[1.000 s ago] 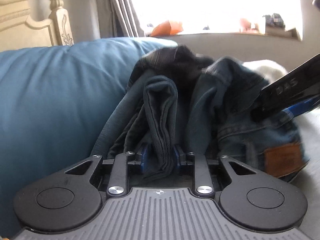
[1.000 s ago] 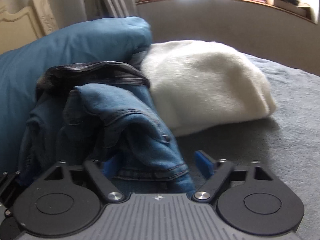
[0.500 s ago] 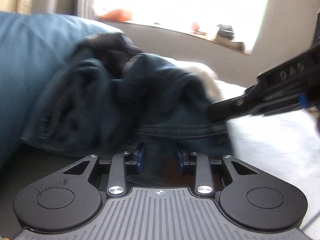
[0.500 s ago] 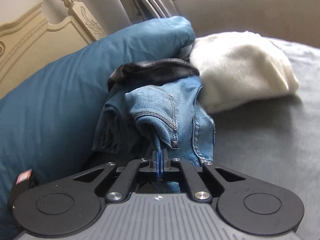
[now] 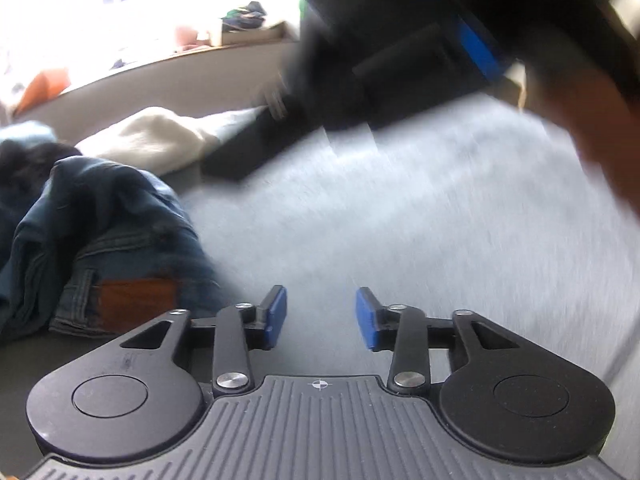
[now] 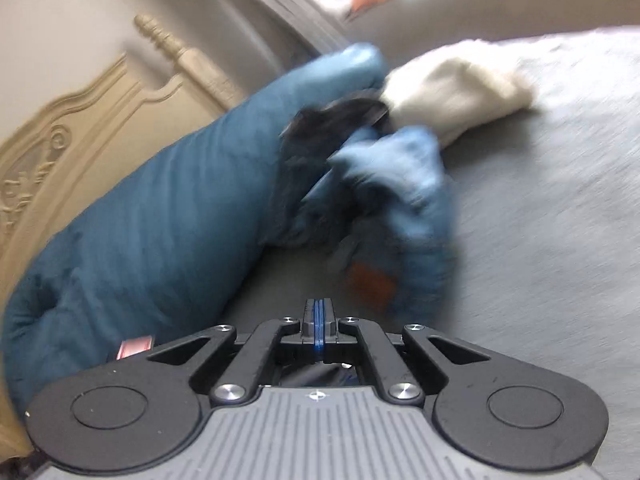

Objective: Fold clothes

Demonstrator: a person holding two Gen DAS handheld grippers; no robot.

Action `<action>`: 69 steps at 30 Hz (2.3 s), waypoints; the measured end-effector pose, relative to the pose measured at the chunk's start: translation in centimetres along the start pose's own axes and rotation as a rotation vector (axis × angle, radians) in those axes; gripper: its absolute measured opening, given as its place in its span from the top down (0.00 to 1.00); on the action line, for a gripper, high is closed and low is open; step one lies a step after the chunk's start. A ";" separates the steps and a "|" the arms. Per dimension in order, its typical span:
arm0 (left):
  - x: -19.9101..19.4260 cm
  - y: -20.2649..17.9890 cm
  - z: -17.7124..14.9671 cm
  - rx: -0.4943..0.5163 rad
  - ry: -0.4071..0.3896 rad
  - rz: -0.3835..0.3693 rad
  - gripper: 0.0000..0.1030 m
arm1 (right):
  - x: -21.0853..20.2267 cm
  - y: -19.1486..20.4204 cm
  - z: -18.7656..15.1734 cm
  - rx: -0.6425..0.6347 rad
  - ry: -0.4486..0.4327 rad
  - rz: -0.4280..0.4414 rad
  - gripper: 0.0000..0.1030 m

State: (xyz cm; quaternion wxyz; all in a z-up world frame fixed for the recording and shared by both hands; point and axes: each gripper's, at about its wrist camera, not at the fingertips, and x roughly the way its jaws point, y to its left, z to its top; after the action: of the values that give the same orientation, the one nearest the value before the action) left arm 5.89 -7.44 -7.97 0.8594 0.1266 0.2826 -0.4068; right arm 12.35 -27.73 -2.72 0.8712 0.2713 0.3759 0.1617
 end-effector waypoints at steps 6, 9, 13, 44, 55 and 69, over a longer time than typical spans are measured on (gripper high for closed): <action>-0.6 5.3 0.1 -0.094 -0.049 0.177 0.35 | 0.5 0.4 1.5 -0.118 -0.054 -0.148 0.70; -0.9 7.9 0.2 -0.141 -0.074 0.266 0.32 | 3.1 1.2 2.7 -0.202 -0.080 -0.214 0.38; -1.3 11.4 0.3 -0.203 -0.106 0.384 0.21 | 8.8 3.2 4.7 -0.370 -0.058 -0.240 0.18; -0.6 -2.3 5.4 -0.115 -0.119 -0.045 0.72 | -8.1 0.1 -4.9 -0.235 -0.323 -0.528 0.85; -4.3 -16.4 10.1 -0.153 -0.243 -0.456 0.72 | -28.4 2.6 -8.9 -0.442 -0.463 -0.724 0.85; -1.0 -14.6 3.3 -0.293 0.021 -0.407 0.65 | -23.1 3.0 -10.4 -0.719 -0.185 -0.747 0.84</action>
State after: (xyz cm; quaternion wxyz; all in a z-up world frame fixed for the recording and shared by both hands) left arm -4.63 -17.63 -4.59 0.7659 -0.0548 0.3673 -0.5248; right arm -10.94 -32.86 6.27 0.9370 -0.1843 0.2893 -0.0658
